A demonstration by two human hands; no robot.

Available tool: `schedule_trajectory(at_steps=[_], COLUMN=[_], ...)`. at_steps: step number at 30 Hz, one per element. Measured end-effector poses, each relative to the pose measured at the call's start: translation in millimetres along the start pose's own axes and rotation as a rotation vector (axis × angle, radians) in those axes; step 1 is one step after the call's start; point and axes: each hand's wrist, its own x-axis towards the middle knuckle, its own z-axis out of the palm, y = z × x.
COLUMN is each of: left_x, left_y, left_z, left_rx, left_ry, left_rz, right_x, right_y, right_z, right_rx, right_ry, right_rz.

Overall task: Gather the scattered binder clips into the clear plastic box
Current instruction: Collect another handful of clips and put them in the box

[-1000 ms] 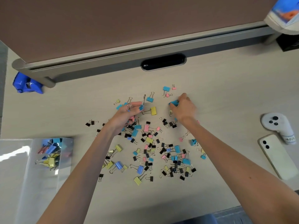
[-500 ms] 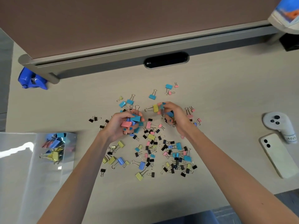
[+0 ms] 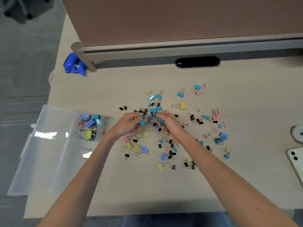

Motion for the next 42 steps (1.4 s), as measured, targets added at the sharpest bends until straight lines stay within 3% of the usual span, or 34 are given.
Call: schedule_trajectory(at_steps=[9,20,28,34,42], left_x=[-64.6,-109.8,-125.9,-122.5,-121.6], left_y=[-37.4,-90.2,-113.4,-128.7,-139.4], left_z=[-70.0,-153.8,-166.4,-160.3,-164.8], left_rx=[0.18,0.425,0.701,0.874,0.616], left_ry=[0.079,0.381,0.454,0.416,0.37], left_rz=[0.079,0.111,0.073,0.106,0.13], right_x=[-15.4,-23.0,-22.3,-26.0,-31.3], right_y=[-13.9,-9.9,6.6,17.0,23.3], right_z=[100.0,193.6,226.2,231.4,234.3], right_rx=[-0.103,-0.167,-0.581,-0.772,-0.862], right_ry=[-0.11,0.04,0.229,0.184,0.065], right_rz=[-0.119,-0.287,-0.388,-0.413,-0.447])
